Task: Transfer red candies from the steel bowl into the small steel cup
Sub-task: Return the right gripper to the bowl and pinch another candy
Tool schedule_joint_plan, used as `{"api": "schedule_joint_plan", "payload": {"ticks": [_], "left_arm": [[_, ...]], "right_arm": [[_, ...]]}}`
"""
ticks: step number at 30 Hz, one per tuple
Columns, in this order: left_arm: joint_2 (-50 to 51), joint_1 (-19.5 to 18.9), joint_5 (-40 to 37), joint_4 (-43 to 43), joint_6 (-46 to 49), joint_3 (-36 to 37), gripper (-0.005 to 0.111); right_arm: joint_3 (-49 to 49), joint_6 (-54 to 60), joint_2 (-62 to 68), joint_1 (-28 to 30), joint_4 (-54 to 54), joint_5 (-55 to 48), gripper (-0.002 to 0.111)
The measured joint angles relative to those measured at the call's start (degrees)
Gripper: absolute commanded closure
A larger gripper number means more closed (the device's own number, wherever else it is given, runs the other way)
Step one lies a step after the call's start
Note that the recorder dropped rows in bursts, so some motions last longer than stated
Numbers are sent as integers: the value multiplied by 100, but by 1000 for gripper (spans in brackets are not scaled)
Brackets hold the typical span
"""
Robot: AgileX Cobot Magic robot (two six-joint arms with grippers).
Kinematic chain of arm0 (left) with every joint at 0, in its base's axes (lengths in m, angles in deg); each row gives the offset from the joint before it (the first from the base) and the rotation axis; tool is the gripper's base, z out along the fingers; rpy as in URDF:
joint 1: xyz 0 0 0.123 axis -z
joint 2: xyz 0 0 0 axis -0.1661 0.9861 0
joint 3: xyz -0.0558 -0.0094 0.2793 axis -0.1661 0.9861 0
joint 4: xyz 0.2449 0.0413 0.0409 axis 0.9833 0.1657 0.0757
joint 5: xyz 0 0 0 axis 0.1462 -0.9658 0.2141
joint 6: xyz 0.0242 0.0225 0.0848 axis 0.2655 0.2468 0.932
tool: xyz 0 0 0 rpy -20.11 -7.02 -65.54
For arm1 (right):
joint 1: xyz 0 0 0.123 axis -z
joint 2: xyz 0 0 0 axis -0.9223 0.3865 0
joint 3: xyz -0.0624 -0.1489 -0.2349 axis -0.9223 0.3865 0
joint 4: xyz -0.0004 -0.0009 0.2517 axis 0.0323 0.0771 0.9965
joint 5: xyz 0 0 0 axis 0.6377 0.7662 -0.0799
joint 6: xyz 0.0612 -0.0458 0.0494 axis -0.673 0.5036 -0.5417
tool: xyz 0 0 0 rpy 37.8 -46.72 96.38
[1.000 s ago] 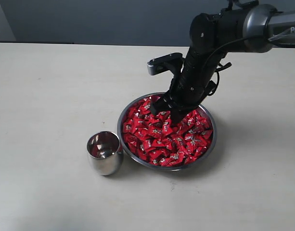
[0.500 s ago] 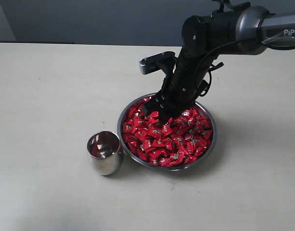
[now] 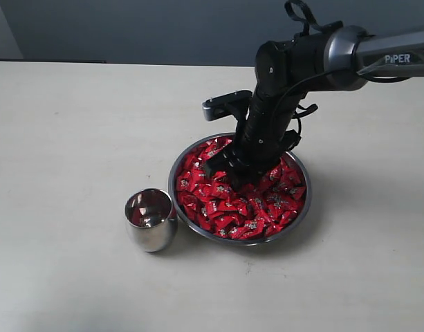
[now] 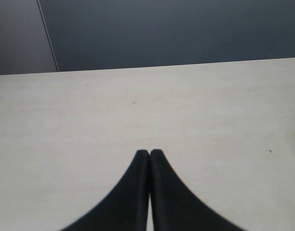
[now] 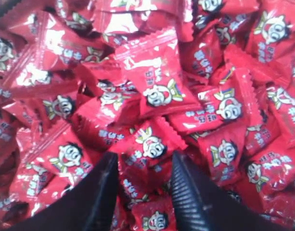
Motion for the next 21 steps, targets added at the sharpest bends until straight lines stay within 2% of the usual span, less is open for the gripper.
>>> {"api": "schedule_joint_plan", "payload": {"ticks": [21], "left_arm": [[0, 0, 0, 0, 0, 0, 106]], "right_arm": [[0, -282, 84, 0, 121, 374, 72]]}}
